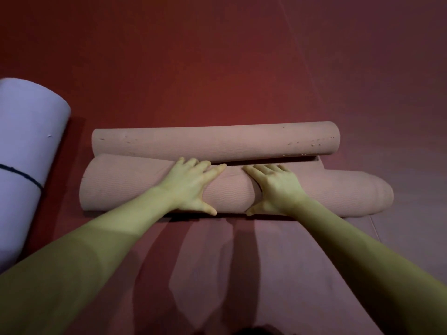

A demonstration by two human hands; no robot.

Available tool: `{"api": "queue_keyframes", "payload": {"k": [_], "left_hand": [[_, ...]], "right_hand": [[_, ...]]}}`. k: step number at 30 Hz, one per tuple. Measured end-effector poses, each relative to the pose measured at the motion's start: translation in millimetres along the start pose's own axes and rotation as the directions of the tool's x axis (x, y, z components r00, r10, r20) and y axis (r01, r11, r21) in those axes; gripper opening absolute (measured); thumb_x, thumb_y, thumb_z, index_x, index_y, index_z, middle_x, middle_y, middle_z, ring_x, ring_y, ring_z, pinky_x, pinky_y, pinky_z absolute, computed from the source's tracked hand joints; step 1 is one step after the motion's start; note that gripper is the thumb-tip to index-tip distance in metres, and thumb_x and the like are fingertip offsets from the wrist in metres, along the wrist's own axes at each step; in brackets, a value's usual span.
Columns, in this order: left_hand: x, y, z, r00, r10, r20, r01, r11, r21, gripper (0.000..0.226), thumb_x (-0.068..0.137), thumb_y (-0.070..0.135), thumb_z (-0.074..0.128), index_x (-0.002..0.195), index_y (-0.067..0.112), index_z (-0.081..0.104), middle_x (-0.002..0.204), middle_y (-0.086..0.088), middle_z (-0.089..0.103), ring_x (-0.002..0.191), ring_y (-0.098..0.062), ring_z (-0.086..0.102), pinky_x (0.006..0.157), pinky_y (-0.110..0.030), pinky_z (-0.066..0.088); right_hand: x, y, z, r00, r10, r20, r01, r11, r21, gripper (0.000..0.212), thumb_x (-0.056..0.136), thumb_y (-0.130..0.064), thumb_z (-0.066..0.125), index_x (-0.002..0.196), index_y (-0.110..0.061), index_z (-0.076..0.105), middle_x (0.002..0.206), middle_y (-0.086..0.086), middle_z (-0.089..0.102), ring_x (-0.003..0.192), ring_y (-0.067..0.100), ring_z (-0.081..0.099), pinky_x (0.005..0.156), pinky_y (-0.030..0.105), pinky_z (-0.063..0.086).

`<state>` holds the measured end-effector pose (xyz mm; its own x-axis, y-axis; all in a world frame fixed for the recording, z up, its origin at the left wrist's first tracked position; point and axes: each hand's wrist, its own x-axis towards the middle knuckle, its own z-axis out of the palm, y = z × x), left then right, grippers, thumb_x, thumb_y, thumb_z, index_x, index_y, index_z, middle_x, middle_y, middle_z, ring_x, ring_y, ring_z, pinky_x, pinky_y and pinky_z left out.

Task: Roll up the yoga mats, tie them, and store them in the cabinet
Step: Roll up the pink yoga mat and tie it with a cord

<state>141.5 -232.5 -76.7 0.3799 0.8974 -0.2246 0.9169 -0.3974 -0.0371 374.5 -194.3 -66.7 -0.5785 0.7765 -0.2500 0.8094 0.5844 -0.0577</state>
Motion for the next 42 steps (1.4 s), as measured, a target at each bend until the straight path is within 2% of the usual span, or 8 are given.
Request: {"api": "queue_keyframes", "payload": {"k": [8,13,16,20,24,28,33,42], "left_hand": [[-46.7,32.0,9.1,0.999,-0.012,0.033,0.013,0.999,-0.045,0.118,0.051,0.089,0.032,0.148,0.022,0.03,0.134,-0.011,0.053,0.11,-0.032,0.055,0.091,-0.045,0.045],[-55.4,34.5,-2.8,0.991,-0.073,0.115,0.095,0.976,-0.196,0.105,0.06,0.085,0.007,0.151,0.035,0.011,0.156,-0.002,0.025,0.139,-0.023,0.031,0.112,-0.037,0.024],[-46.7,34.3,-8.6,0.972,-0.152,0.178,0.2,0.934,-0.297,0.077,0.088,0.073,0.014,0.152,0.032,0.01,0.159,-0.006,0.015,0.144,-0.021,0.021,0.117,-0.036,0.015],[-28.2,37.4,-2.8,0.94,-0.218,0.263,0.291,0.913,-0.285,0.067,0.093,0.064,0.01,0.152,0.033,0.002,0.16,-0.009,0.006,0.146,-0.025,0.011,0.118,-0.046,0.006],[-10.6,36.1,-1.4,0.913,-0.285,0.293,0.373,0.875,-0.309,0.066,0.093,0.064,0.007,0.152,0.034,0.002,0.16,-0.01,-0.006,0.147,-0.03,-0.001,0.117,-0.049,-0.004],[6.8,26.0,-2.3,0.889,-0.354,0.292,0.436,0.85,-0.295,0.066,0.095,0.062,0.005,0.152,0.03,0.004,0.158,-0.004,-0.018,0.145,-0.027,-0.016,0.115,-0.048,-0.013],[24.8,14.5,-2.1,0.856,-0.465,0.228,0.501,0.854,-0.139,0.061,0.098,0.056,0.01,0.152,0.03,-0.002,0.158,-0.007,-0.018,0.144,-0.025,-0.019,0.114,-0.05,-0.013],[56.0,-12.8,-7.5,0.841,-0.521,0.145,0.539,0.831,-0.138,0.063,0.098,0.056,0.013,0.151,0.031,-0.009,0.158,-0.006,-0.019,0.145,-0.026,-0.016,0.116,-0.048,-0.007]], "right_hand": [[-46.9,-19.3,10.9,0.999,-0.038,0.018,0.038,0.999,-0.006,0.114,0.045,-0.063,0.082,0.142,-0.02,0.043,0.134,0.002,0.055,0.119,0.029,0.053,0.101,0.041,0.039],[-60.3,-21.0,23.2,0.998,-0.046,-0.045,0.048,0.998,0.029,0.114,0.044,-0.066,0.08,0.141,-0.016,0.045,0.133,0.008,0.056,0.118,0.032,0.053,0.101,0.045,0.038],[-61.2,-24.7,24.1,0.997,-0.026,-0.069,0.032,0.996,0.08,0.1,0.068,-0.083,0.043,0.143,-0.017,0.043,0.134,0.011,0.053,0.121,0.033,0.051,0.104,0.049,0.036],[-58.2,-28.2,26.1,0.999,0.036,-0.034,-0.032,0.995,0.096,0.097,0.077,-0.082,-0.004,0.149,-0.027,0.031,0.146,0.007,0.043,0.134,0.027,0.038,0.113,0.048,0.02],[-57.8,-27.8,28.2,0.998,0.062,-0.009,-0.061,0.994,0.094,0.084,0.078,-0.073,-0.001,0.152,-0.035,0.017,0.157,0.0,0.027,0.144,0.022,0.022,0.116,0.042,0.005],[-63.1,-30.9,29.5,0.996,0.073,-0.044,-0.066,0.988,0.138,0.079,0.082,-0.067,0.002,0.15,-0.035,0.025,0.155,0.001,0.031,0.143,0.022,0.026,0.116,0.042,0.006],[-48.5,-26.1,24.1,0.994,0.109,0.008,-0.109,0.985,0.137,0.083,0.077,-0.069,-0.007,0.15,-0.039,0.019,0.159,-0.004,0.022,0.146,0.016,0.017,0.117,0.042,0.002],[16.5,-1.5,8.0,0.986,0.145,0.08,-0.157,0.97,0.185,0.068,0.091,-0.066,0.008,0.153,-0.037,0.004,0.16,-0.009,-0.005,0.147,0.01,-0.006,0.119,0.046,-0.006]]}}
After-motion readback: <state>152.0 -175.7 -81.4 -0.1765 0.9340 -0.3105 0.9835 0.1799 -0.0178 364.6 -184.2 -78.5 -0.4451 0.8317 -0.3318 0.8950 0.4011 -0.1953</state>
